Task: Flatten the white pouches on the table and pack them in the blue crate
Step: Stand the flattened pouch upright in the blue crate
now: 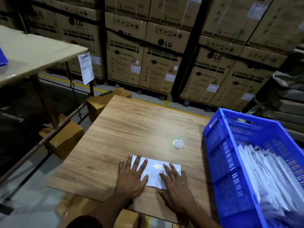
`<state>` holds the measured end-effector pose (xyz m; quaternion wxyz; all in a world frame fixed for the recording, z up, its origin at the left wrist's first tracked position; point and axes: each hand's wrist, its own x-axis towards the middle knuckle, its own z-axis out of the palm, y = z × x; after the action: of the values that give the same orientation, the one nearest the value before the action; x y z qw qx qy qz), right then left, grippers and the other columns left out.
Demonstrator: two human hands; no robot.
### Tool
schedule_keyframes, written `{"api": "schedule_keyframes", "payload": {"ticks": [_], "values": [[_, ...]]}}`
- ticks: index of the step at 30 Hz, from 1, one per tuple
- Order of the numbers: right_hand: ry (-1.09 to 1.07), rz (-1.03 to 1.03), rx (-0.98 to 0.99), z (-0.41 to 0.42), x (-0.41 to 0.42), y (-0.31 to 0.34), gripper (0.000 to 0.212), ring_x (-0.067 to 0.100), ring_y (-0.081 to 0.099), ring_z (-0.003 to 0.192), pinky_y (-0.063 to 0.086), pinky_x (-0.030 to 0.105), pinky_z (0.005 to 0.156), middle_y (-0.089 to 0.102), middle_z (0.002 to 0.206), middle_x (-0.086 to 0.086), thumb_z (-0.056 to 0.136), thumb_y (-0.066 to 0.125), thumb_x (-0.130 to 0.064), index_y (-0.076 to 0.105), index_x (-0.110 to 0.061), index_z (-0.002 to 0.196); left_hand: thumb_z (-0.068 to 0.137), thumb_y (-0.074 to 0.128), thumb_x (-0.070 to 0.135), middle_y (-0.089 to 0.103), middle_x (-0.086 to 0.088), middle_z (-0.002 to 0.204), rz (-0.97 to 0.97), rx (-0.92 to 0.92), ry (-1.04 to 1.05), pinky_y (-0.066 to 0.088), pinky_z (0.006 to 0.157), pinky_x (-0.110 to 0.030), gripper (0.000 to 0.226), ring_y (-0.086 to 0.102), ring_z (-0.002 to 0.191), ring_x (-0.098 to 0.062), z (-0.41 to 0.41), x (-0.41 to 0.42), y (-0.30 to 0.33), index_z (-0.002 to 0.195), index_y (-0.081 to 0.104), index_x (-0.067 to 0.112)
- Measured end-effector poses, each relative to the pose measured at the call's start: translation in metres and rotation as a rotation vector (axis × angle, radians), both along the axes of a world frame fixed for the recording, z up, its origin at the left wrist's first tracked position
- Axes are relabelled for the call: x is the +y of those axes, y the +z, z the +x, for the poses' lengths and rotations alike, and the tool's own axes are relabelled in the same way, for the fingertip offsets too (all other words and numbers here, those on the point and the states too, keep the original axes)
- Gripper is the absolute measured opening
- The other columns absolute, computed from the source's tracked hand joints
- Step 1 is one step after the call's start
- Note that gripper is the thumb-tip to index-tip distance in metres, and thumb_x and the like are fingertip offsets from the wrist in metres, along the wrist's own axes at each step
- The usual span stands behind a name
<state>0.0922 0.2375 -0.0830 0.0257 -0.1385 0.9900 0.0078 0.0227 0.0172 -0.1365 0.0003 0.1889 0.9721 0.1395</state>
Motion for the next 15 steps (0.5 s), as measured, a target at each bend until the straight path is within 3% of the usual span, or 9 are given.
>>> {"api": "schedule_keyframes", "payload": {"ticks": [3, 7, 13, 15], "values": [[0.053, 0.059, 0.051, 0.004, 0.004, -0.003, 0.025, 0.028, 0.029, 0.147, 0.036, 0.063, 0.101, 0.046, 0.150, -0.002, 0.090, 0.051, -0.052, 0.058, -0.034, 0.104, 0.090, 0.043, 0.060, 0.040, 0.003, 0.160, -0.050, -0.014, -0.019, 0.022, 0.107, -0.063, 0.065, 0.041, 0.143, -0.035, -0.009, -0.004, 0.001, 0.150, 0.047, 0.036], [-0.028, -0.039, 0.133, 0.002, 0.004, -0.011, 0.017, 0.024, 0.045, 0.137, 0.049, 0.057, 0.093, 0.058, 0.136, -0.008, 0.084, 0.054, -0.048, 0.062, -0.034, 0.088, 0.088, 0.044, 0.061, 0.043, 0.001, 0.158, -0.117, -0.033, -0.052, 0.024, 0.102, -0.063, 0.067, 0.040, 0.141, -0.034, -0.013, -0.008, 0.004, 0.148, 0.048, 0.034], [-0.020, -0.119, 0.264, -0.002, -0.004, -0.014, 0.008, 0.025, 0.051, 0.132, 0.045, 0.054, 0.096, 0.062, 0.131, -0.009, 0.089, 0.058, -0.035, 0.064, -0.030, 0.088, 0.088, 0.046, 0.070, 0.031, -0.006, 0.165, -0.054, 0.072, -0.064, 0.022, 0.108, -0.060, 0.080, 0.029, 0.148, -0.033, -0.004, -0.008, 0.009, 0.155, 0.039, 0.027], [-0.024, -0.141, 0.298, -0.002, -0.008, -0.008, 0.023, 0.024, 0.055, 0.128, 0.037, 0.050, 0.099, 0.064, 0.127, -0.008, 0.094, 0.047, -0.036, 0.068, -0.027, 0.096, 0.085, 0.053, 0.069, 0.036, -0.010, 0.162, -0.069, 0.110, -0.143, 0.023, 0.110, -0.062, 0.078, 0.029, 0.149, -0.034, 0.004, -0.011, 0.014, 0.149, 0.048, 0.024]]}}
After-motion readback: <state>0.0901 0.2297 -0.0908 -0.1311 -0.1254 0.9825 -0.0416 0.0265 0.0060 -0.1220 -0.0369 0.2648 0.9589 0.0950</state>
